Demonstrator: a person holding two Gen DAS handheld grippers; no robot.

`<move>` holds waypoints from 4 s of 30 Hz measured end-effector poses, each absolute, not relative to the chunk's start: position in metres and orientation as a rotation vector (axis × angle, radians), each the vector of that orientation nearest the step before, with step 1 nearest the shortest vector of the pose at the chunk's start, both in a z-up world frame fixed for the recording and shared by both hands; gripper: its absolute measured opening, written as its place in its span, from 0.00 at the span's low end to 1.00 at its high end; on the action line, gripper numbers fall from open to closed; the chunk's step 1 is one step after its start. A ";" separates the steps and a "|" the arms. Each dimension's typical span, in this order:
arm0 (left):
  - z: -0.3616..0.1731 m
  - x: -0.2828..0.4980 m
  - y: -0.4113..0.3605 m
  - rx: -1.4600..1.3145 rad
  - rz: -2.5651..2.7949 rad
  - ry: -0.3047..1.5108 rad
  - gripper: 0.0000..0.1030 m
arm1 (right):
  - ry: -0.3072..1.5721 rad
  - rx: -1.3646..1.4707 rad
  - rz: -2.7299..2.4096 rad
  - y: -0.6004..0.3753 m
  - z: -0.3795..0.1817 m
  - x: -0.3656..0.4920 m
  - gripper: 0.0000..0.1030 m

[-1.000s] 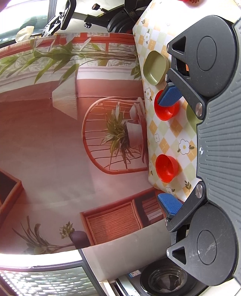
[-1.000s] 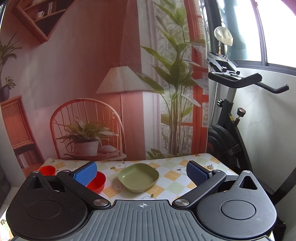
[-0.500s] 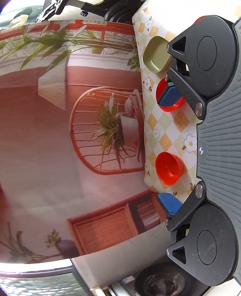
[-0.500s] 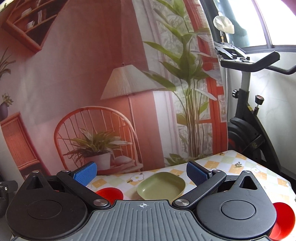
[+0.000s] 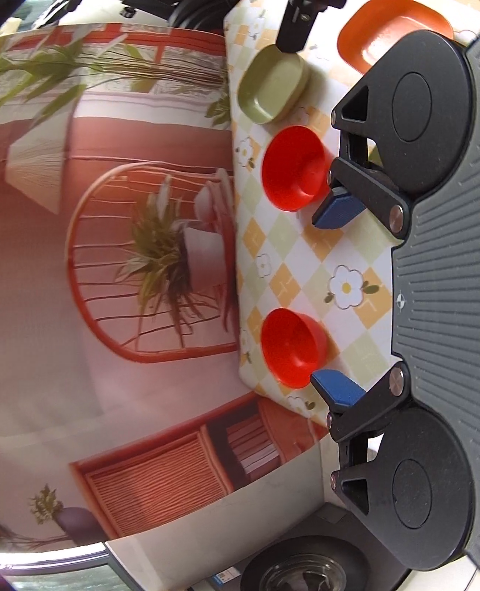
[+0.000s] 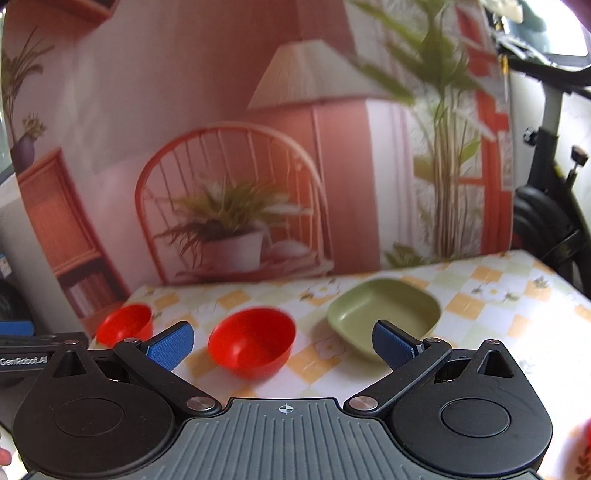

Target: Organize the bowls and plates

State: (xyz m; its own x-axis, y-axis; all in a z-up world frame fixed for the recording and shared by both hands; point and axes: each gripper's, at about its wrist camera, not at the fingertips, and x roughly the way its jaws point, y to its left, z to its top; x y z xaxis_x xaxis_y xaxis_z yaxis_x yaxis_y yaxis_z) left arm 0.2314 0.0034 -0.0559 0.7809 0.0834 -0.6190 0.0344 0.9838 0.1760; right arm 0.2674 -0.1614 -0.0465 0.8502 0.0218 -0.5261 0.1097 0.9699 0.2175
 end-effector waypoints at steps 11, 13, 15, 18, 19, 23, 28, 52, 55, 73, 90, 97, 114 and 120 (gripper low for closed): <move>-0.104 0.252 0.009 0.174 0.021 0.792 0.81 | 0.763 0.169 0.002 -0.124 -0.097 0.289 0.84; -0.112 0.254 0.010 0.179 0.025 0.807 0.81 | 0.778 0.164 0.018 -0.121 -0.102 0.290 0.84; -0.118 0.257 0.012 0.175 0.028 0.822 0.79 | 0.794 0.151 0.027 -0.120 -0.106 0.290 0.82; -0.126 0.259 0.015 0.156 0.025 0.845 0.76 | 0.810 0.123 0.035 -0.116 -0.112 0.291 0.77; -0.129 0.260 0.016 0.149 0.022 0.852 0.75 | 0.813 0.123 0.042 -0.115 -0.113 0.291 0.75; -0.136 0.261 0.017 0.140 0.015 0.863 0.73 | 0.816 0.108 0.067 -0.110 -0.116 0.290 0.67; -0.143 0.257 0.021 0.102 -0.007 0.879 0.69 | 0.824 0.099 0.097 -0.105 -0.119 0.288 0.59; -0.171 0.245 0.030 -0.034 0.008 0.911 0.51 | 0.910 0.151 0.119 -0.103 -0.143 0.284 0.38; -0.175 0.243 0.030 -0.047 0.003 0.920 0.48 | 0.923 0.164 0.118 -0.105 -0.146 0.283 0.37; -0.178 0.237 0.034 -0.089 -0.012 0.919 0.36 | 0.950 0.223 0.114 -0.110 -0.155 0.281 0.24; -0.175 0.231 0.033 -0.075 -0.040 0.896 0.14 | 0.921 0.235 0.131 -0.112 -0.152 0.280 0.11; -0.177 0.231 0.034 -0.075 -0.043 0.902 0.14 | 0.922 0.235 0.131 -0.111 -0.152 0.280 0.11; -0.167 0.227 0.034 -0.066 -0.044 0.877 0.14 | 0.896 0.241 0.136 -0.112 -0.147 0.277 0.11; -0.151 0.223 0.032 -0.054 -0.056 0.843 0.14 | 0.856 0.269 0.144 -0.118 -0.134 0.274 0.11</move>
State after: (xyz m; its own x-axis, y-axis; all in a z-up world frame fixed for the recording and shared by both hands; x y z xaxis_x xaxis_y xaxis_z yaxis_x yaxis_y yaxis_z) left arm 0.2226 0.0322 -0.1510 0.6642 -0.0711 -0.7442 0.0285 0.9972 -0.0698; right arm 0.2736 -0.1177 -0.1342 0.6482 0.2324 -0.7251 -0.0175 0.9566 0.2909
